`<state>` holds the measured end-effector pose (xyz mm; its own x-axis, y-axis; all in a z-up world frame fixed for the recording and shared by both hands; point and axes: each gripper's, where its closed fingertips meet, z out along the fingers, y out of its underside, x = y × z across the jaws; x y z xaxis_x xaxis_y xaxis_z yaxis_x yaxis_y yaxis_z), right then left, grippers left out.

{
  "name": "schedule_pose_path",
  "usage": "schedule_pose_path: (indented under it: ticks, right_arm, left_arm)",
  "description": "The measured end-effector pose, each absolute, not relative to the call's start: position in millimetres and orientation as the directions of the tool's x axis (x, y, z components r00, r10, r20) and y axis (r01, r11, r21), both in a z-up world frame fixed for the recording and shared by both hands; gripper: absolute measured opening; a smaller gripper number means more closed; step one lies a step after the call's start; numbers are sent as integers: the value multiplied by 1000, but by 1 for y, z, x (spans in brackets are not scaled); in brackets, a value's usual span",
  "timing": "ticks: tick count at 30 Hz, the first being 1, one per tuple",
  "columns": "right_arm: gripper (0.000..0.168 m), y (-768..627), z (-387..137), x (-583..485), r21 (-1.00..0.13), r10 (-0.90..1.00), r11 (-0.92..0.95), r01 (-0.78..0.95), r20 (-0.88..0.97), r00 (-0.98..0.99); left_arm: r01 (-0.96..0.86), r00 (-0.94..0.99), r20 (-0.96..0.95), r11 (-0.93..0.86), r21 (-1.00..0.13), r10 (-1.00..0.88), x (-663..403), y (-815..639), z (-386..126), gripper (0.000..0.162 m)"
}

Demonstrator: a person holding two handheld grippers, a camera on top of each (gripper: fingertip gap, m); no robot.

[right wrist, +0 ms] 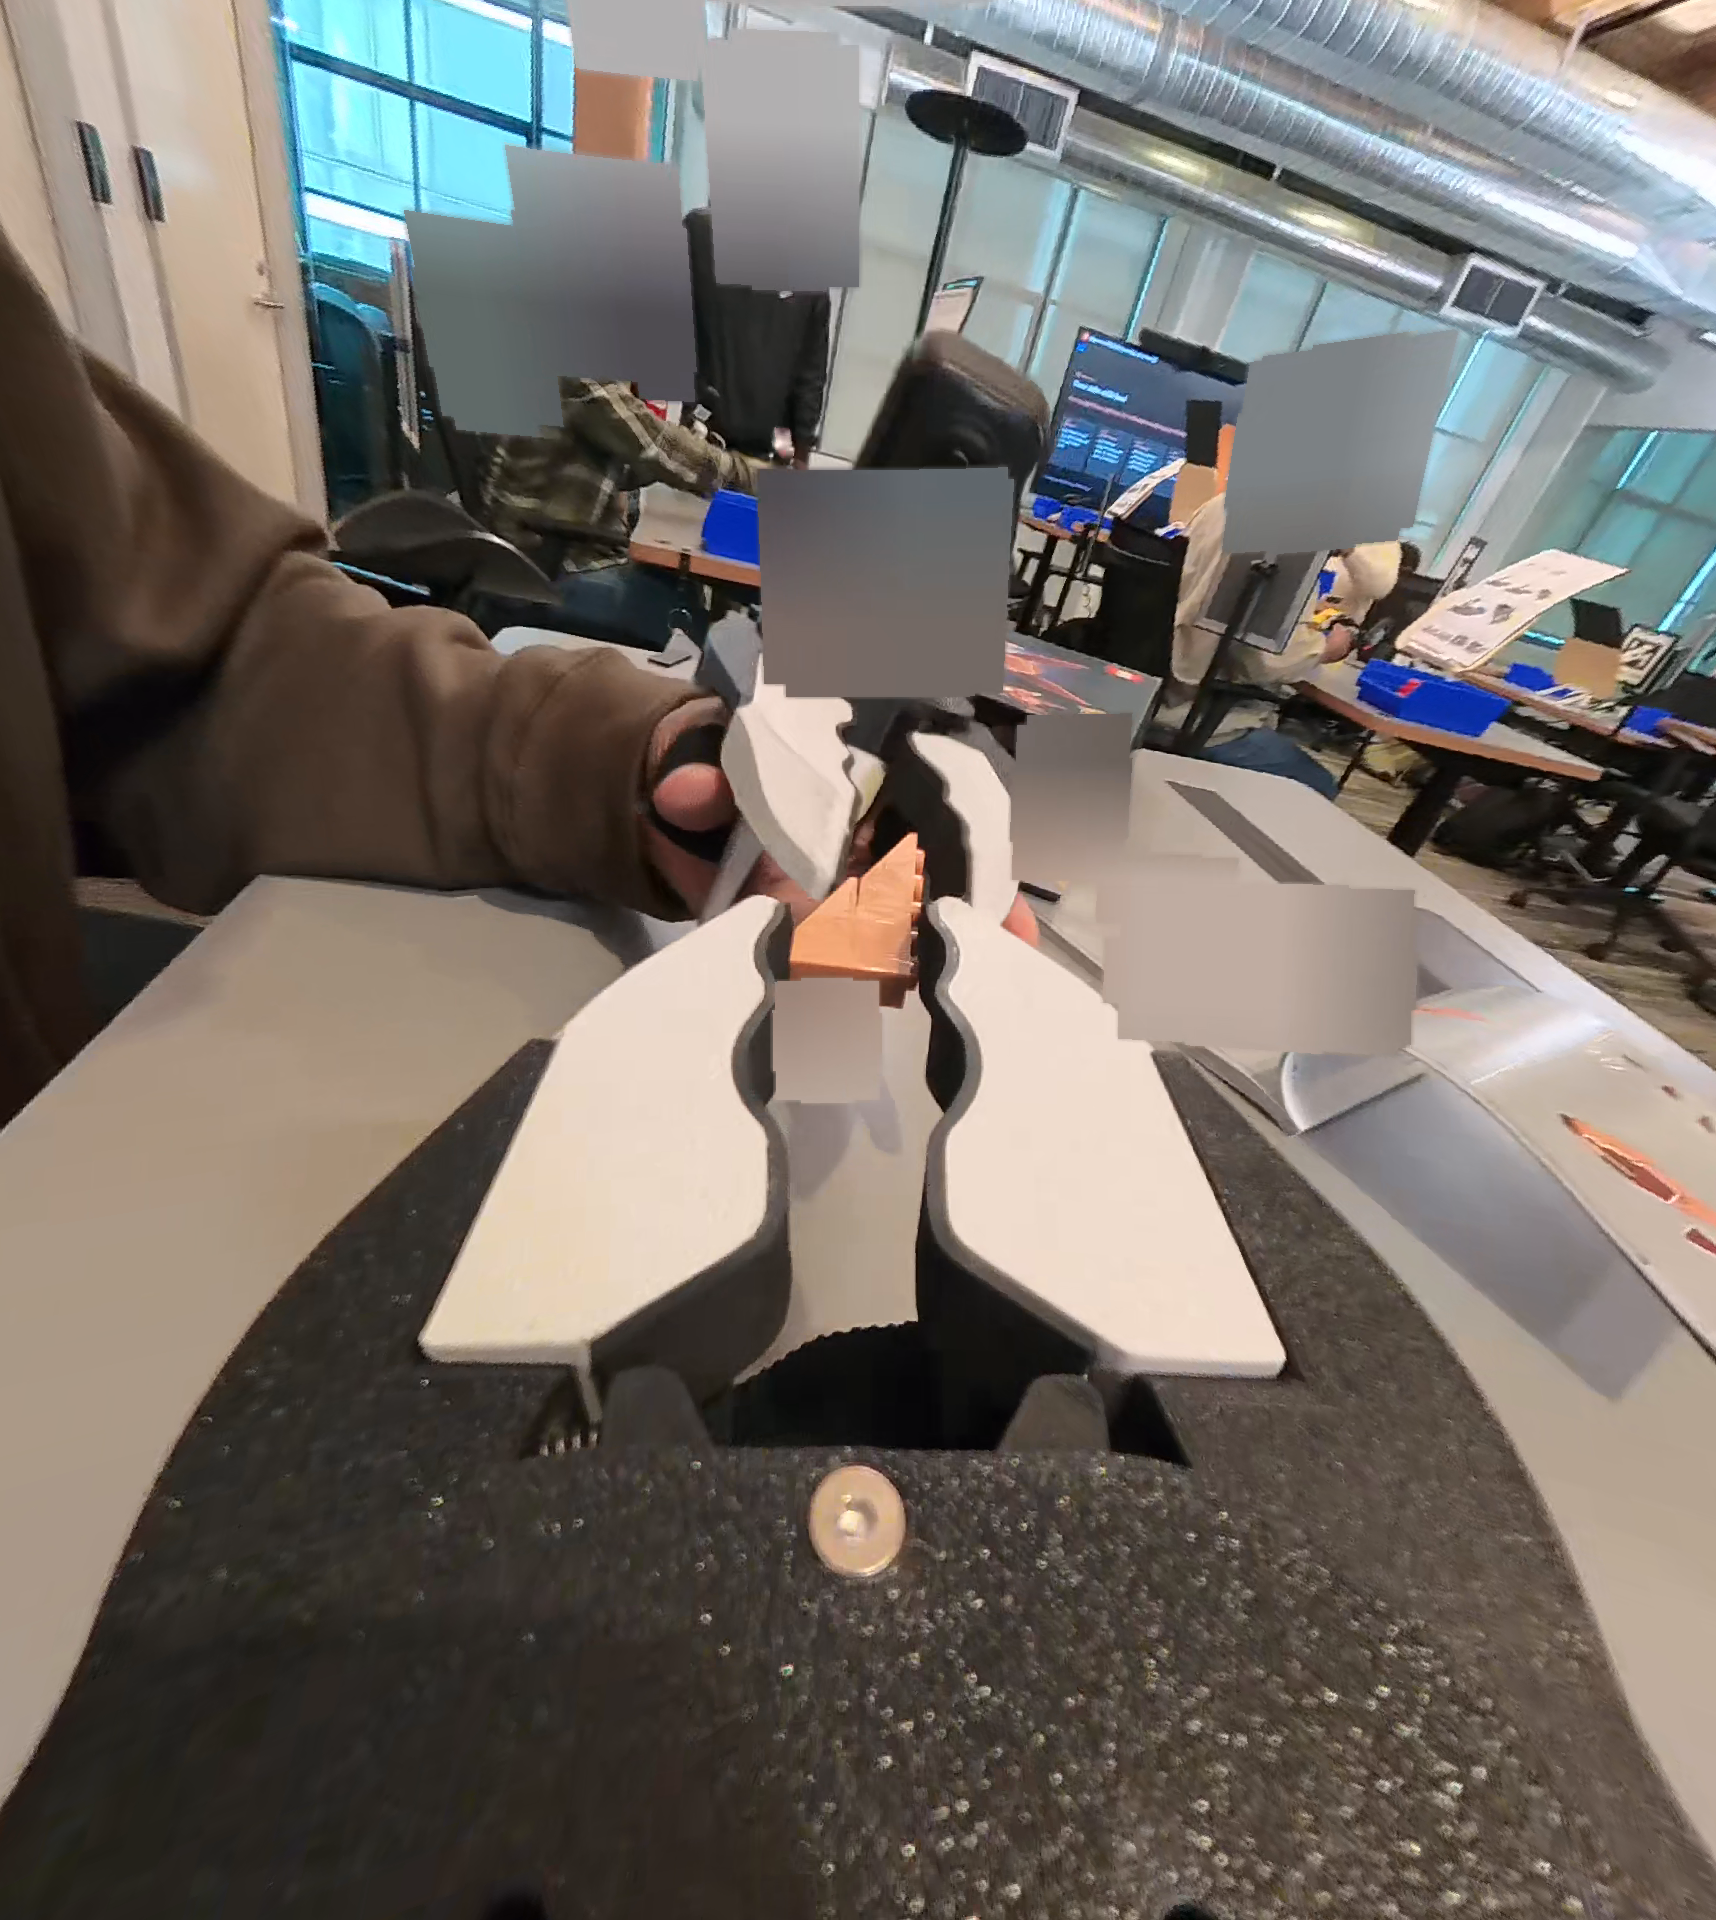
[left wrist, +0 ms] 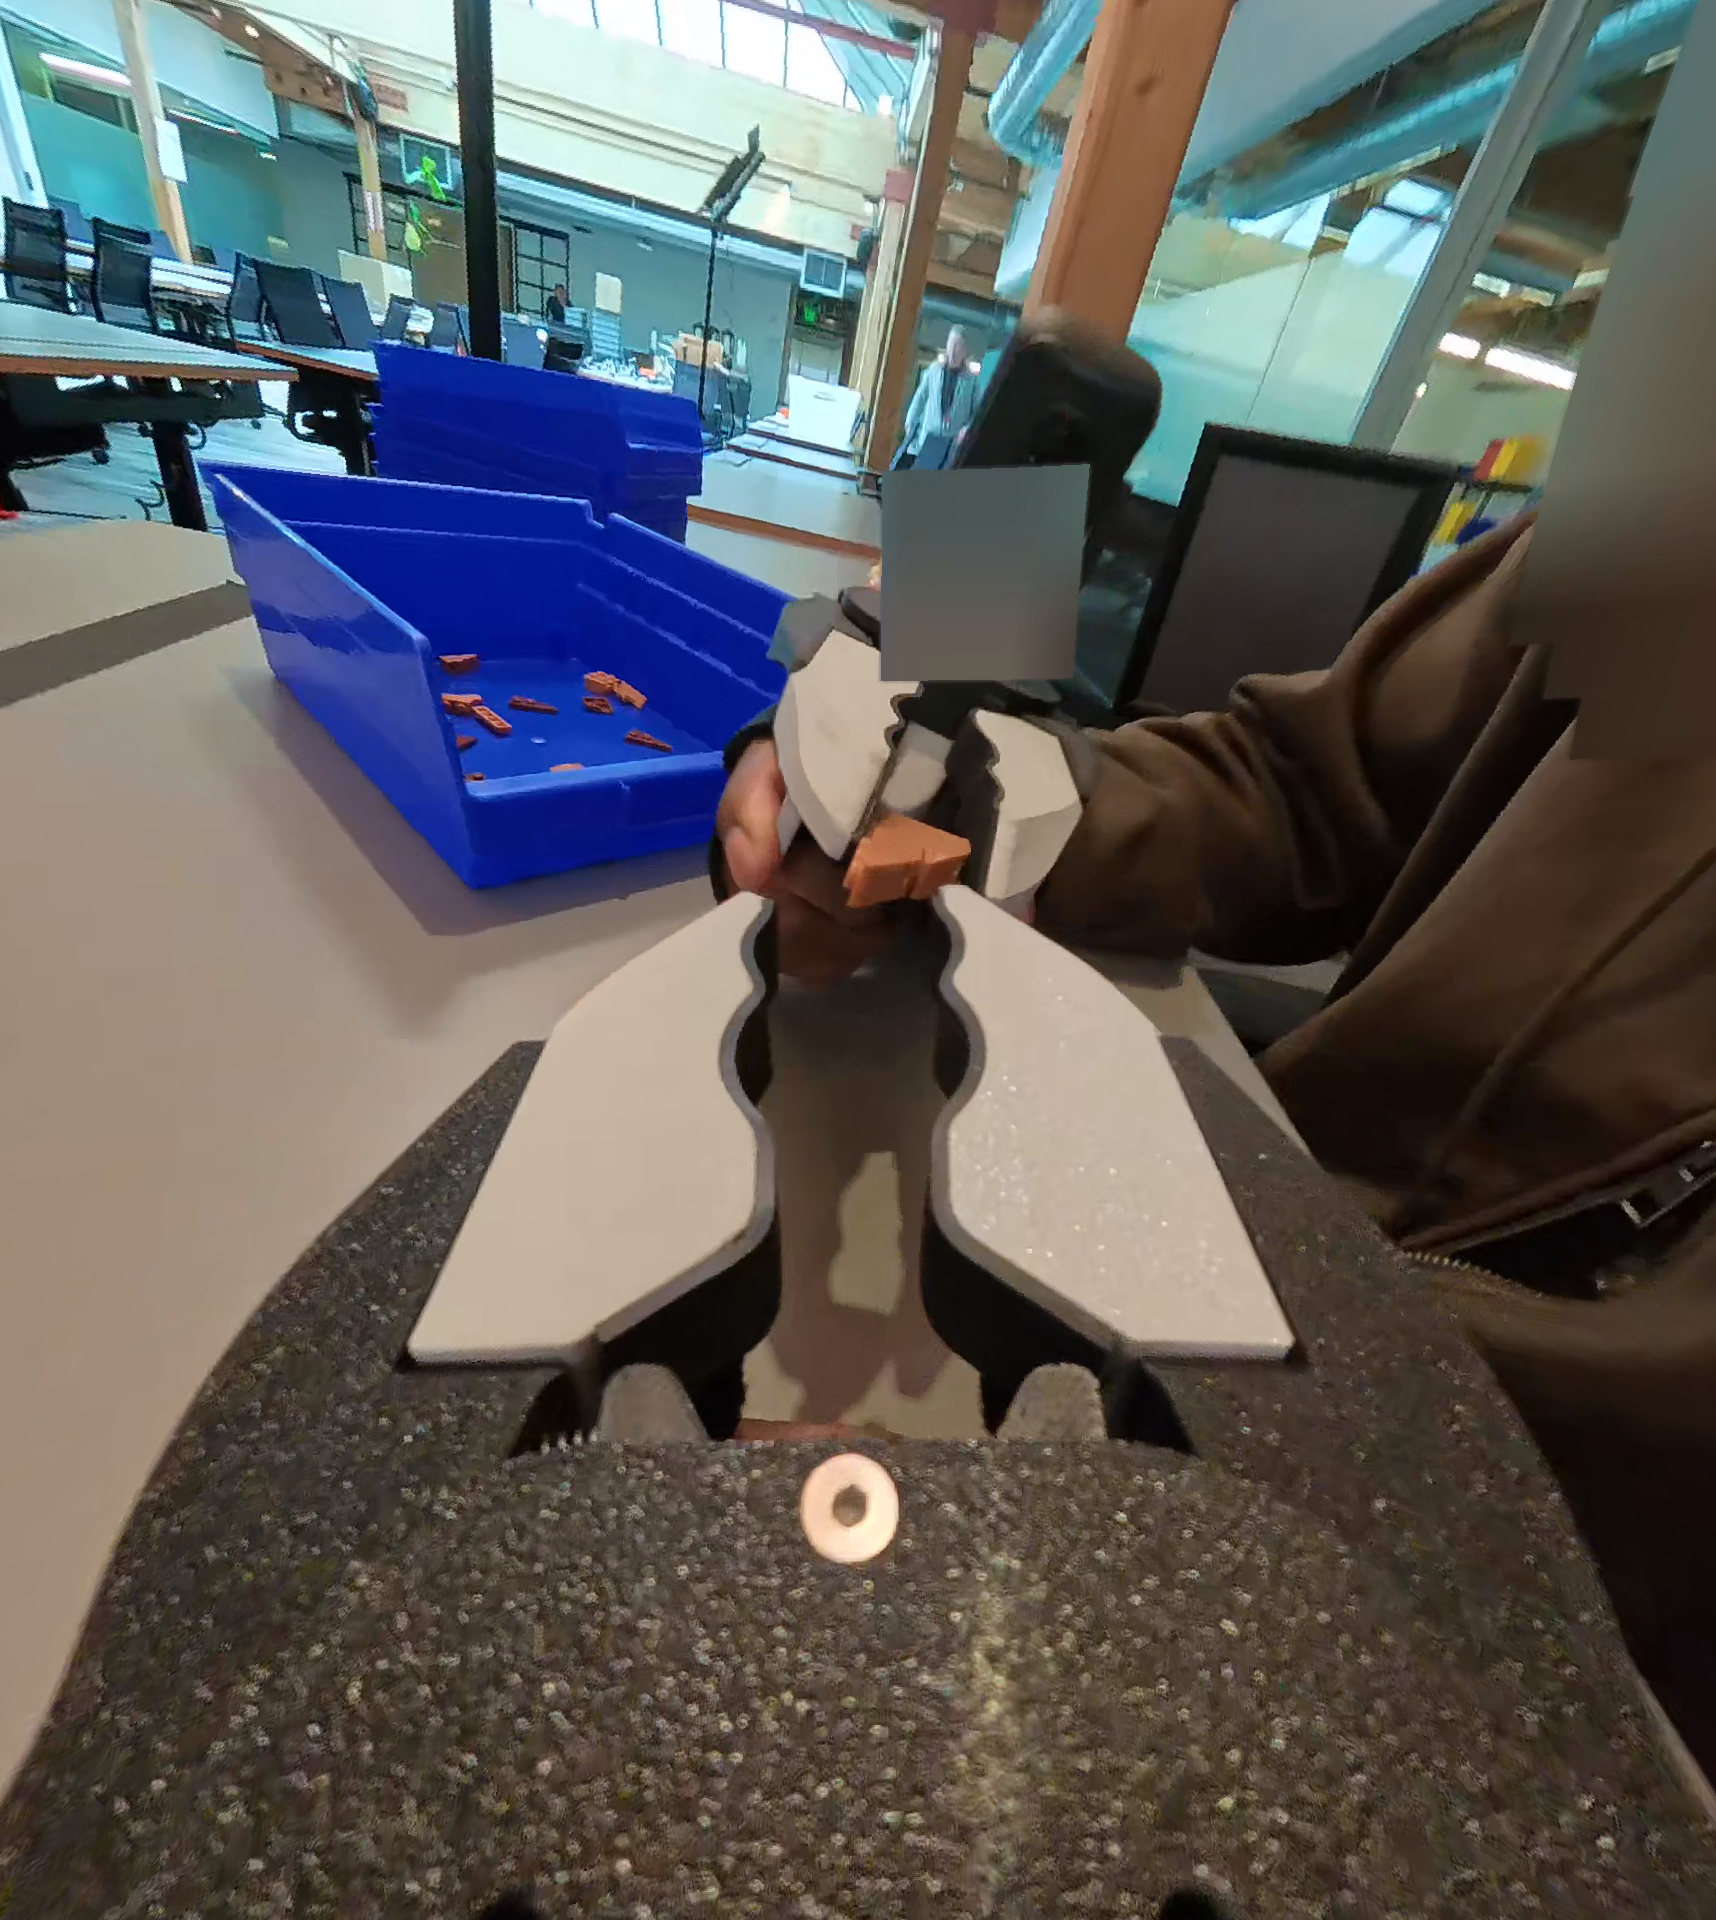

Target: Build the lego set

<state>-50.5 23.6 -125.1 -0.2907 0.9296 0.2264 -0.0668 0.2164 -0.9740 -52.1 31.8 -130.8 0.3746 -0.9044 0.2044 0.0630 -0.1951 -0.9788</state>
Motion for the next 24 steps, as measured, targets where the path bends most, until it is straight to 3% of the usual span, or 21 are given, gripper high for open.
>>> schedule_pose_path:
  ticks: [7, 24]
  right_arm:
    - [23, 21, -131, -53, -983, 929, 179, -30, 179, -324]
    - [23, 17, -136, -52, -978, 916, 210, -2, 197, -350]
  left_arm:
    - [4, 365, 115, -122, -993, -924, -47, 26, -134, 16]
    - [-7, 318, 132, -142, -990, -939, -45, 22, -138, 12]
